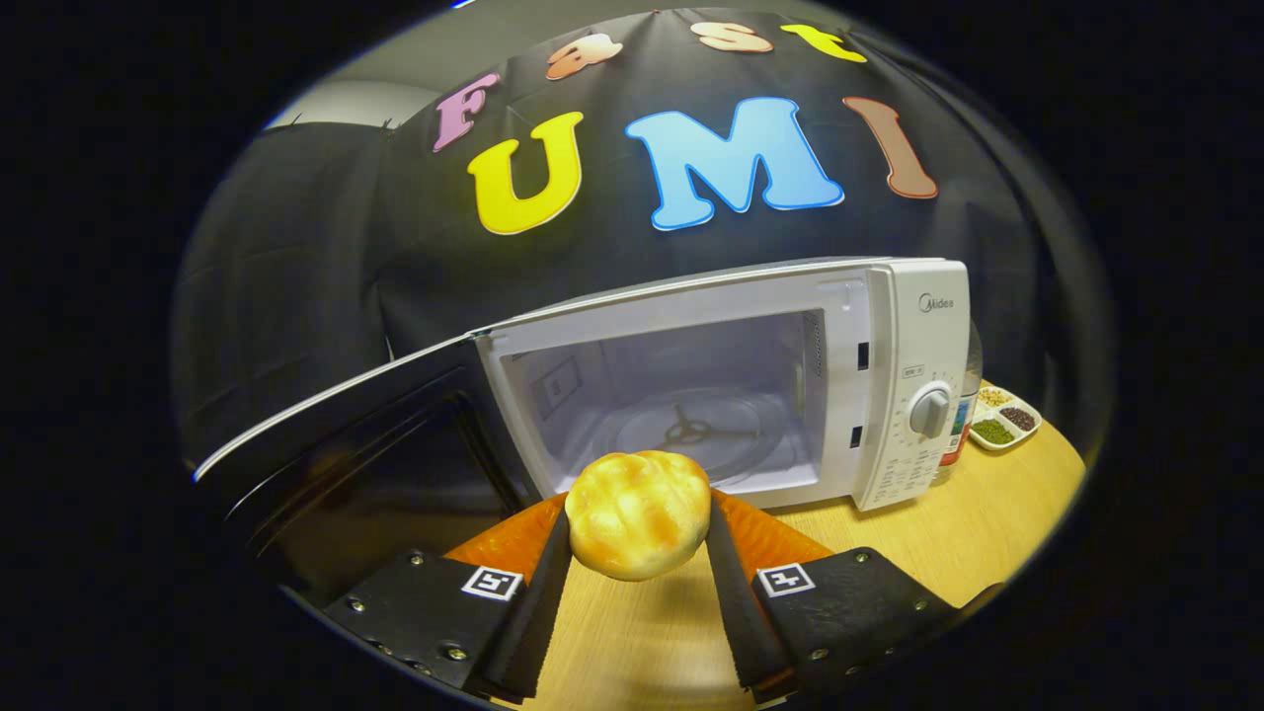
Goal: Open the microwave, put the food inside, and close the microwave door.
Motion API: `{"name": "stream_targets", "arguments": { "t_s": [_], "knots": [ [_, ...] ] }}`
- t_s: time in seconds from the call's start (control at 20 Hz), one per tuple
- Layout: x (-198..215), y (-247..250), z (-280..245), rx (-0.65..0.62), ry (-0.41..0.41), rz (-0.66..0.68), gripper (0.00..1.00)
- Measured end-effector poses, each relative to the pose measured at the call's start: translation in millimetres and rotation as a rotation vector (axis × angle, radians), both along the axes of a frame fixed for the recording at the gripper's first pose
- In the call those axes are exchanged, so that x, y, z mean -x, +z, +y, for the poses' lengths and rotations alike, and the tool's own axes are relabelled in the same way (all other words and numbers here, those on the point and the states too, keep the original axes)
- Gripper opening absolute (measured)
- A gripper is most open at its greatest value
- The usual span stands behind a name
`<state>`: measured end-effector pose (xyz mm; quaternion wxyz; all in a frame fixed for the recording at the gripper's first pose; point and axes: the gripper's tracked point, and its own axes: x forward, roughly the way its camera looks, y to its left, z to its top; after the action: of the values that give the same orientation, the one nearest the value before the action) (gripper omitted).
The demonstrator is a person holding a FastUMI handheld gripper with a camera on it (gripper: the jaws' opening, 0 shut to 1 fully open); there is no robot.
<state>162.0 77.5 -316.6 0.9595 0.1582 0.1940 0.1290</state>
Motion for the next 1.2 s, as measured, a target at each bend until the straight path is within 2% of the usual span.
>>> {"name": "stream_targets", "arguments": {
  "t_s": [0.25, 0.45, 0.6, 0.75, 0.85, 1.05, 1.1, 1.2],
  "knots": [
    [-62.0, -15.3, 5.5, -0.104, -0.119, 0.007, 0.71],
    [-97.9, -36.5, 9.5, -0.194, -0.198, 0.067, 0.72],
    [-120.2, -50.9, 17.2, -0.246, -0.218, 0.104, 0.72],
    [-138.5, -64.3, 18.6, -0.228, -0.243, 0.106, 0.72],
    [-147.6, -71.7, 20.3, -0.223, -0.254, 0.107, 0.78],
    [-159.3, -77.8, 24.9, -0.218, -0.270, 0.101, 0.79],
    [-158.2, -77.8, 23.7, -0.197, -0.282, 0.103, 0.87],
    [-155.3, -76.8, 27.2, -0.198, -0.272, 0.109, 0.91]
  ]
}}
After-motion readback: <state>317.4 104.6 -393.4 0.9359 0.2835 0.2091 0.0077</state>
